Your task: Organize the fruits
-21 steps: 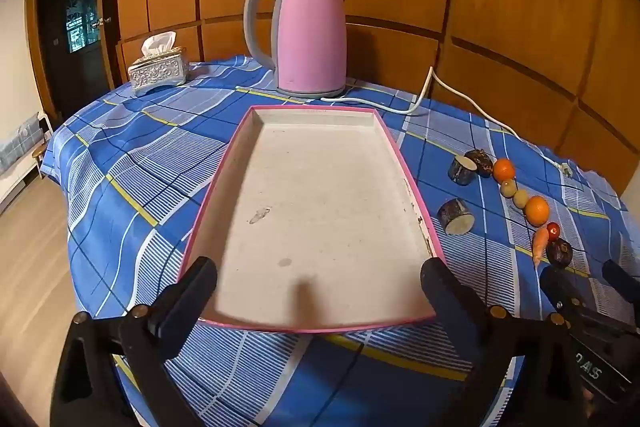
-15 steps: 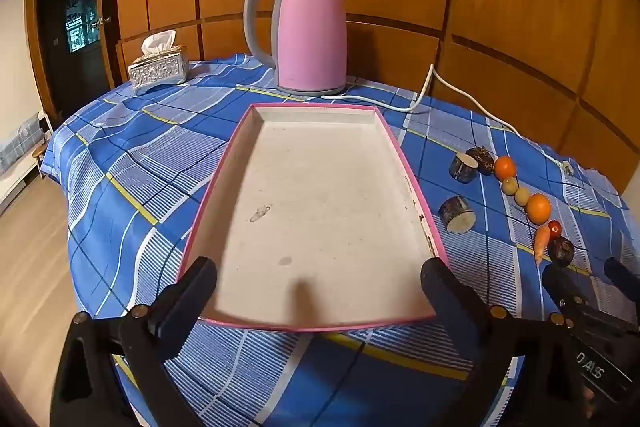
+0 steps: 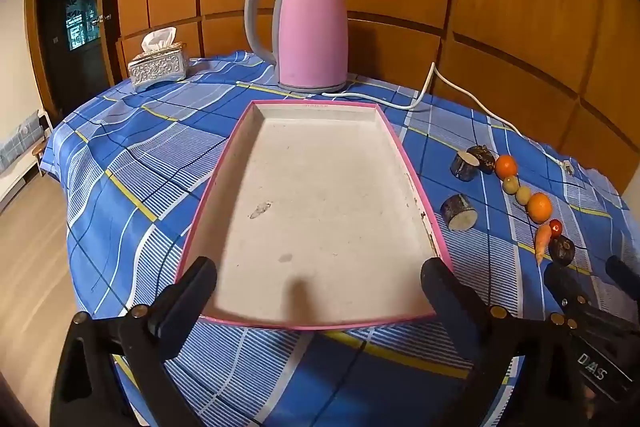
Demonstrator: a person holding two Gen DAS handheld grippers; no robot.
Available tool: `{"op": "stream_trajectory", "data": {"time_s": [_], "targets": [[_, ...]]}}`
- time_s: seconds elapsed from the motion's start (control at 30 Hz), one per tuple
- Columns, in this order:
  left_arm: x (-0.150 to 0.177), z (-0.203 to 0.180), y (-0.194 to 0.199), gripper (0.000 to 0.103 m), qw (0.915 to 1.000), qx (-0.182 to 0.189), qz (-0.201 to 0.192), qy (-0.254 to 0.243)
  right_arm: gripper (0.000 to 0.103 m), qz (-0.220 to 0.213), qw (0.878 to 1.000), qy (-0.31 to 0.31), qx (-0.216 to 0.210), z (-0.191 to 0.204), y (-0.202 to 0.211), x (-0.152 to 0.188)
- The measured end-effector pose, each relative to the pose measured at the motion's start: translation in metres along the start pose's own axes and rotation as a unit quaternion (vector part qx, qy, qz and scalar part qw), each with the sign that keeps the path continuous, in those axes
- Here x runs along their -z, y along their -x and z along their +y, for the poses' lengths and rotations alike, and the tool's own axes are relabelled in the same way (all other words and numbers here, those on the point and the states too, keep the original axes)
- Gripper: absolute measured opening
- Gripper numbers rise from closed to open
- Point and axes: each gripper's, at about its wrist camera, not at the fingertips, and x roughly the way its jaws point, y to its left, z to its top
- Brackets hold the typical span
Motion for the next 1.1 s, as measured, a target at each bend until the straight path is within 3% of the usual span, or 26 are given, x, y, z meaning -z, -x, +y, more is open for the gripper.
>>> {"op": "stream_trajectory", "data": {"time_s": [1.1], "targets": [[-0.0001, 0.0004, 0.0006, 0.103, 1.0000, 0.001, -0.002, 0.002, 0.103, -0.002, 1.000, 0.001, -0.003, 0.0016, 0.0025, -0.0003]]}}
